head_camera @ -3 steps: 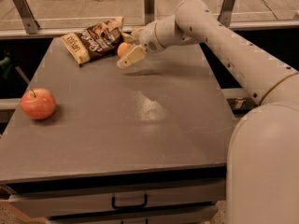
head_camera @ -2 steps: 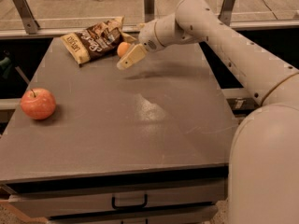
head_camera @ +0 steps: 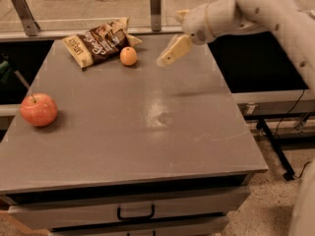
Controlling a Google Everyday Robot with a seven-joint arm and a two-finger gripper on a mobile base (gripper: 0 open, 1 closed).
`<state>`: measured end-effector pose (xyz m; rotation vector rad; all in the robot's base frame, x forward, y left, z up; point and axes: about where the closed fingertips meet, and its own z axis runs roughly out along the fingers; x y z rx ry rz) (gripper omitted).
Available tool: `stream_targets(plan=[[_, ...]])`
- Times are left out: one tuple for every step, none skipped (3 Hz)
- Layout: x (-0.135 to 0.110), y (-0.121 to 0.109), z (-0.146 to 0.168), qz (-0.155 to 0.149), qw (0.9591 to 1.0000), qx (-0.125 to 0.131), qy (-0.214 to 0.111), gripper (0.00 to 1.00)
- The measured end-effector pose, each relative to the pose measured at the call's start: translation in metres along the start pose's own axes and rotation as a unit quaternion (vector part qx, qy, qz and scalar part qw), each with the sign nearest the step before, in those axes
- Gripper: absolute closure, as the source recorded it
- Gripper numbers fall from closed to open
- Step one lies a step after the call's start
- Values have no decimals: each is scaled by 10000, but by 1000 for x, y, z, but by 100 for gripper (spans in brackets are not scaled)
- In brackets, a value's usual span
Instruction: Move orange near brown chip bag
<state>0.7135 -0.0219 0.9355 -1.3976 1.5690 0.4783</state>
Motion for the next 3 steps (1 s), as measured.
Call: stream_targets(plan=[[-7,16,-85,-265,9996,70,87,0],[-27,40,-137,-370,9992,153,84,0],[-29,41,-144,-379,9991,191,96,0]])
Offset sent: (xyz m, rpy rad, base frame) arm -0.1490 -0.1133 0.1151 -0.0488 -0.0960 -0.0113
